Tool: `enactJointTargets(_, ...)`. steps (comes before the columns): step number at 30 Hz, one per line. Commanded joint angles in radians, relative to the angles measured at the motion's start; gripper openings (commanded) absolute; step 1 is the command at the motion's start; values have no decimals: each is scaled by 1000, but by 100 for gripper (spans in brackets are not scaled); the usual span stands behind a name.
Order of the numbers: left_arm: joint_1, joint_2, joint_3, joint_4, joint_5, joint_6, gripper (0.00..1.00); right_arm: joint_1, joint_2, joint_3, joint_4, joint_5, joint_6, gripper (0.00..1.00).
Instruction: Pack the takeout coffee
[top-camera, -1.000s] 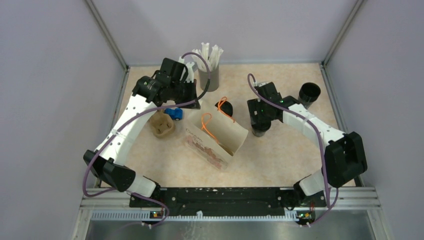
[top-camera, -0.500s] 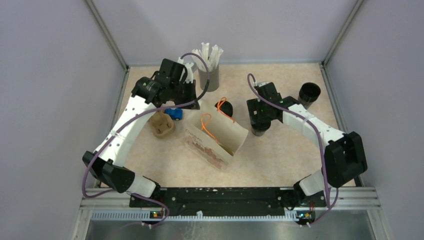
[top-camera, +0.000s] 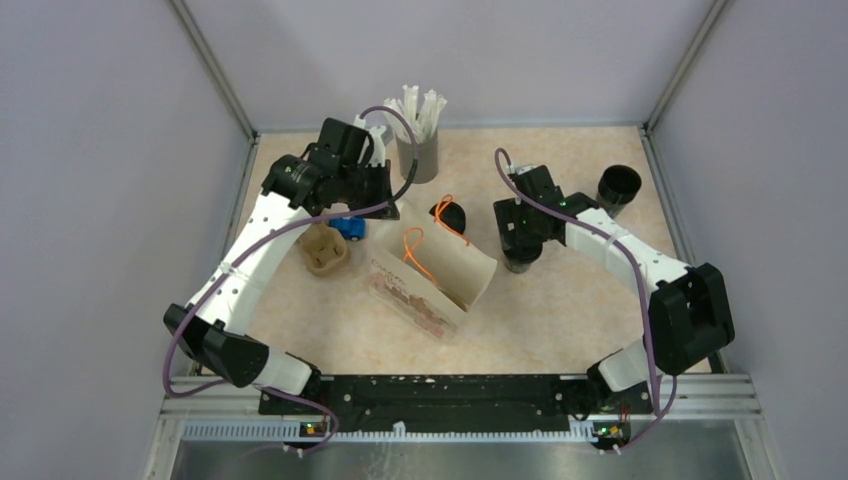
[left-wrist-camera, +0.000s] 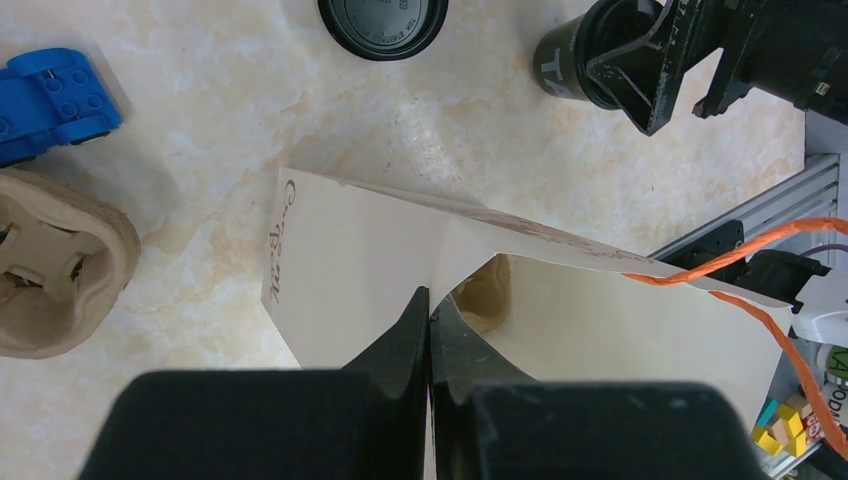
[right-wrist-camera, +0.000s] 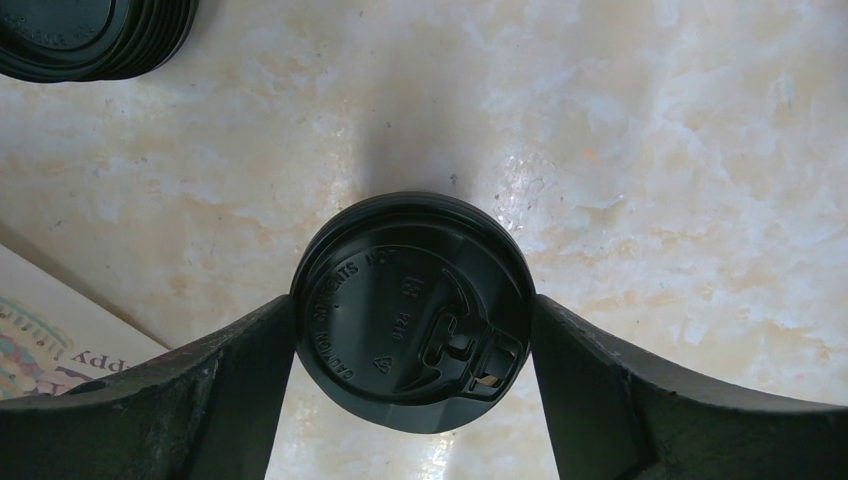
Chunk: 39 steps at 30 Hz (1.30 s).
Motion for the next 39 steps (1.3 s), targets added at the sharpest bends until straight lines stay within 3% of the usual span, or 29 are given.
enactJointTargets(1,6,-42,-4,37,6,-9,2,-2,-11,-3,-9,8,-6,83)
enactJointTargets(8,7,-42,-5,37,6,-9,2,-1,-10,-5,-18,1,-8,83)
enactJointTargets(16,6,-57,-25,66,38,-48,2,-1,-17,-9,-31,2,-5,71)
enactJointTargets(25,3,-133,-202,369,216,-330,0,-64,-83,37,-78,18,-36,71)
enactJointTargets(32,-10,-111,-239,479,152,-435,0,-152,-155,84,-130,-5,-60,70)
enactJointTargets(39,-55,-71,-272,562,110,-586,0,-163,-191,234,-249,-20,-53,70)
